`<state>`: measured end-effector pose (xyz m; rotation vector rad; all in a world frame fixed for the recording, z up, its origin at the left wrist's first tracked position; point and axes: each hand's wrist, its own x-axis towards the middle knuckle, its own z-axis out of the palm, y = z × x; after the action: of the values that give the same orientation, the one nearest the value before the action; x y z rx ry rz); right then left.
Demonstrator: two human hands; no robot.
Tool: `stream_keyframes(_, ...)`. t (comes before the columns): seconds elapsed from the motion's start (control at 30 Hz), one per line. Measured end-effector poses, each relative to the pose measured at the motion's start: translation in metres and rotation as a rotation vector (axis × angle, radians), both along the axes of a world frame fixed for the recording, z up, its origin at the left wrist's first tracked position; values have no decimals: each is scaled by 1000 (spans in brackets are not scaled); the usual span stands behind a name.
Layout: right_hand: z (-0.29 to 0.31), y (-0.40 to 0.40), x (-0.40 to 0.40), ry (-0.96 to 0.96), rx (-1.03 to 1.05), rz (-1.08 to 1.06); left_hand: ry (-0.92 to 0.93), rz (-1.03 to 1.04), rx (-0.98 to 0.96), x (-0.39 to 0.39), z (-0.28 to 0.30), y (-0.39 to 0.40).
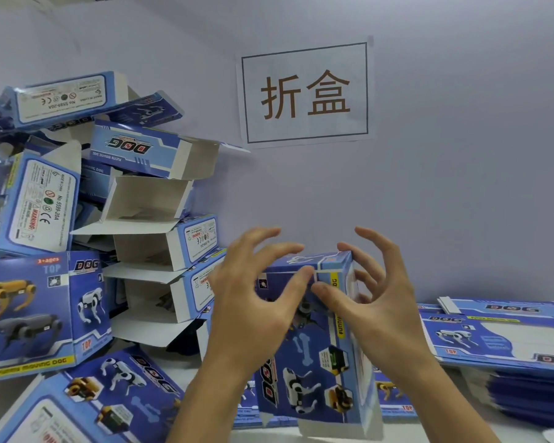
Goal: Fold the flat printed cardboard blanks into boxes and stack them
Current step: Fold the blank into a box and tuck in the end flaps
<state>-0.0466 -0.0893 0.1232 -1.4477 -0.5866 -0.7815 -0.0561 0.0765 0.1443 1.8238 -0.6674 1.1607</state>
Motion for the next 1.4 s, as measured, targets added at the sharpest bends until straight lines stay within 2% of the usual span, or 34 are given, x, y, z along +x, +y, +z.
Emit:
stream_keyframes(0.1, -1, 5, 0, -71, -89, -54, 23, -24, 47, -6, 1, -21)
stream_keyframes(0.23, -6, 9, 2, -98, -218, -120, 0, -22, -71, -2, -6, -30)
stream_keyframes(0.43, -17, 4, 9, 102, -474, -219, 86, -66, -262, 3, -13, -26)
stream_keyframes(0.53, -20, 5, 13, 13, -468, -306, 92, -64, -268, 3, -15, -26)
stream_keyframes(0.67, -19, 1, 15, -5, -420, -304, 94, -94, -254, 7, -20, -24)
stream_keyframes(0.87, -18, -3, 14, -9, -385, -270, 73, -78, -149, 7, -24, -26)
stream_keyframes(1.03, -16, -1, 13, 4, -363, -174, 107, -155, -216, 5, -22, -26)
stream_keyframes(1.13, -12, 0, 11, -28, -335, -155, 159, -186, -252, 7, -23, -21)
stream_keyframes(1.4, -11, -7, 11, -46, -372, -194, 293, -267, -167, 9, -19, -9)
